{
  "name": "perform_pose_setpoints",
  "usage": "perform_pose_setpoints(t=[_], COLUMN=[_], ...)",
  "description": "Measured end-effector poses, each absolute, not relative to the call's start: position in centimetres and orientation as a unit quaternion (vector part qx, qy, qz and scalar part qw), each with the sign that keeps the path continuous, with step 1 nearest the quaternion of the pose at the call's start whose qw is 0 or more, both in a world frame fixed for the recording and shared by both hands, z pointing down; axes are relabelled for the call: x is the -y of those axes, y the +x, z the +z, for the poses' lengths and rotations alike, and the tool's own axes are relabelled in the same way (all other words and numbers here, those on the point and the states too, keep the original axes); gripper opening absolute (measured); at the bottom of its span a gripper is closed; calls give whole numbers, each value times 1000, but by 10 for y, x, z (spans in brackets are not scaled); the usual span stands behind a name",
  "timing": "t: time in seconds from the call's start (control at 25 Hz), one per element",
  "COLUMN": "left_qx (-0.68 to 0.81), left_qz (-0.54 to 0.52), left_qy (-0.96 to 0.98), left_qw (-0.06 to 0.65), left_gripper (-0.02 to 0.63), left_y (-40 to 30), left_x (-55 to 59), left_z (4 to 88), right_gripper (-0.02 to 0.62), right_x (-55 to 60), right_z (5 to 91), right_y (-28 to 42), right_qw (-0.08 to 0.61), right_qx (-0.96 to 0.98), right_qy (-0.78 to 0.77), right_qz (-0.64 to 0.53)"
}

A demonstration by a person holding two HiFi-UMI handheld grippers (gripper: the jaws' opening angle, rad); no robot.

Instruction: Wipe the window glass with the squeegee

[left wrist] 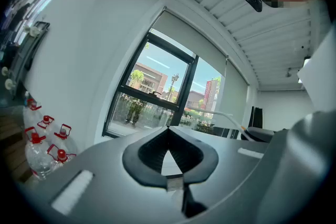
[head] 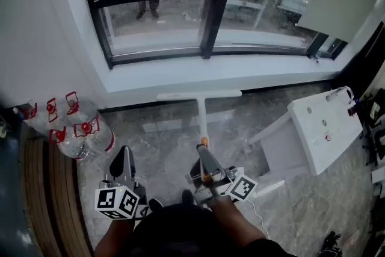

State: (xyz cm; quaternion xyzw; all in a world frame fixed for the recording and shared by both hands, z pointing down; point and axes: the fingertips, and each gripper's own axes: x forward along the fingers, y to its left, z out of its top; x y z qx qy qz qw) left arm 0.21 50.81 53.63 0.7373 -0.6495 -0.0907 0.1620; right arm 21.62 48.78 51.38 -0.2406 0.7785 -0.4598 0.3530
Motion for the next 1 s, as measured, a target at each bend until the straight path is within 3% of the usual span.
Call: perform_pose_setpoints(t=[0.2, 1.0], left_qx=[649, 645], left_qz=[-78, -63], left_qy=[745, 745], left_qw=[135, 159], left_gripper=[18, 18], left_y=[10, 24], left_x=[-476, -464], left_z=[532, 548], right_gripper=[40, 40], right_x=[-453, -450], right_z=[530, 530], right_y=[206, 203], right_qw=[341, 324], right_qx=[-777, -783], right_qy=[-269, -265], right_qz=[-455, -461])
